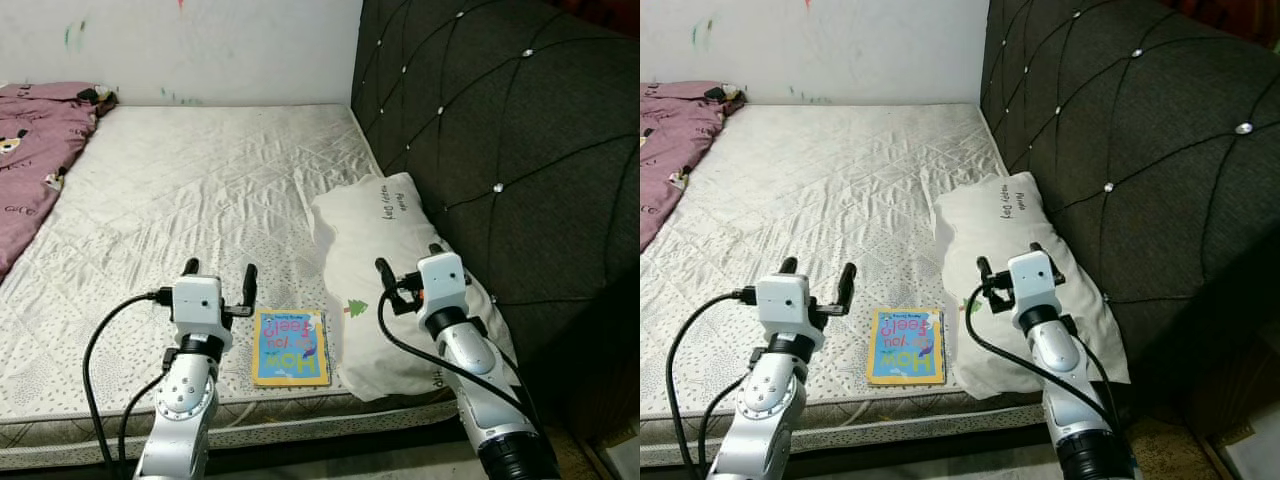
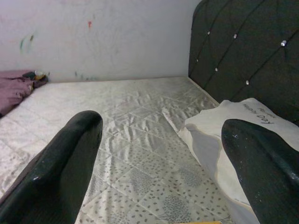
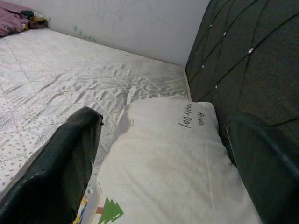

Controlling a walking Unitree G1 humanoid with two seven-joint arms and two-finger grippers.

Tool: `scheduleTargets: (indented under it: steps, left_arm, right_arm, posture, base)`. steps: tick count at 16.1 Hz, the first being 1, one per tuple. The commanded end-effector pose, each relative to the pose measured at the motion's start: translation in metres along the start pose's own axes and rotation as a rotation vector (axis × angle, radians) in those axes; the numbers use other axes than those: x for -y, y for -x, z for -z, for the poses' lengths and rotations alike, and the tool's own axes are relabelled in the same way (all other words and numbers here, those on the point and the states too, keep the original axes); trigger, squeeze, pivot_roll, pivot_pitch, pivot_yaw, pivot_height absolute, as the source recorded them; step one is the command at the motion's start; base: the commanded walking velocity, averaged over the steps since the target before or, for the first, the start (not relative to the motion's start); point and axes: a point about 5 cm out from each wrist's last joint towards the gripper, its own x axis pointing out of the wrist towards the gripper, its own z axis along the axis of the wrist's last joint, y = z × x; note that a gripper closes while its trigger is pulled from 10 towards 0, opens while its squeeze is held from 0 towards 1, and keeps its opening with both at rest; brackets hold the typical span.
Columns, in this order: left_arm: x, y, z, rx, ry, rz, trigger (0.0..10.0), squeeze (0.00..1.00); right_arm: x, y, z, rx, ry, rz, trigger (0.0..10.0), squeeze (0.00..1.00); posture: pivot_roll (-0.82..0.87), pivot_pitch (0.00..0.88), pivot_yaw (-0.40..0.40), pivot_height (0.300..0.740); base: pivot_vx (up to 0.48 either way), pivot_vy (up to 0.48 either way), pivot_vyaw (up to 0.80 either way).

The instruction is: Clean up the room

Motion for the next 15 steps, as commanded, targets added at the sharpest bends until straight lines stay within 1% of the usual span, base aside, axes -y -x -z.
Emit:
scheduleTargets:
  steps: [1,3,7,9,10,12,14,15]
  left_arm:
    - [0.0001,-0.002,0.0005,-0.008,0.018,0.003,10.0,0.0]
    - [0.0001,-0.0026,0.0012,-0.012,0.019,-0.001,10.0,0.0]
    - [-0.0057,-0.0033,0.0028,-0.022,0.022,-0.031,10.0,0.0]
    - [-0.0062,-0.0037,0.0034,-0.025,0.023,-0.035,10.0,0.0]
    - [-0.0056,-0.0043,0.0034,-0.025,0.025,-0.035,10.0,0.0]
    - [-0.0028,-0.0049,0.002,-0.012,0.028,-0.021,10.0,0.0]
    - [-0.0014,-0.0055,0.002,-0.014,0.013,-0.013,10.0,0.0]
    - [-0.0013,-0.0058,0.0022,-0.015,0.004,-0.012,10.0,0.0]
  right_arm:
    - [0.0023,-0.003,-0.0052,0.019,-0.014,0.003,10.0,0.0]
    - [0.002,-0.0035,-0.0049,0.016,-0.017,-0.003,10.0,0.0]
    - [0.0012,-0.0041,-0.0047,0.018,-0.015,-0.011,10.0,0.0]
    - [-0.001,-0.0047,-0.005,0.019,-0.019,-0.027,10.0,0.0]
    - [-0.0019,-0.005,-0.0052,0.02,-0.018,-0.035,10.0,0.0]
    - [-0.0031,-0.005,-0.0058,0.023,-0.008,-0.044,10.0,0.0]
    - [-0.0033,-0.0046,-0.0057,0.025,0.001,-0.05,10.0,0.0]
    - [-0.0036,-0.0045,-0.0057,0.026,0.01,-0.055,10.0,0.0]
  posture:
    - [0.01,0.0,-0.033,0.74]
    - [0.01,0.0,-0.036,0.74]
    - [0.02,0.0,-0.04,0.74]
    - [0.02,0.0,-0.041,0.74]
    - [0.02,0.0,-0.041,0.74]
    - [0.01,0.0,-0.041,0.74]
    - [0.01,0.0,-0.039,0.74]
    - [0.01,0.0,-0.039,0.74]
  base:
    - [0.0,0.349,0.0]
    - [0.0,0.48,-0.23]
    - [0.0,0.48,-0.63]
    - [0.0,0.48,0.0]
    - [0.0,0.274,0.0]
    - [0.0,0.0,0.0]
    - [0.0,0.0,0.0]
    - [0.0,0.0,0.8]
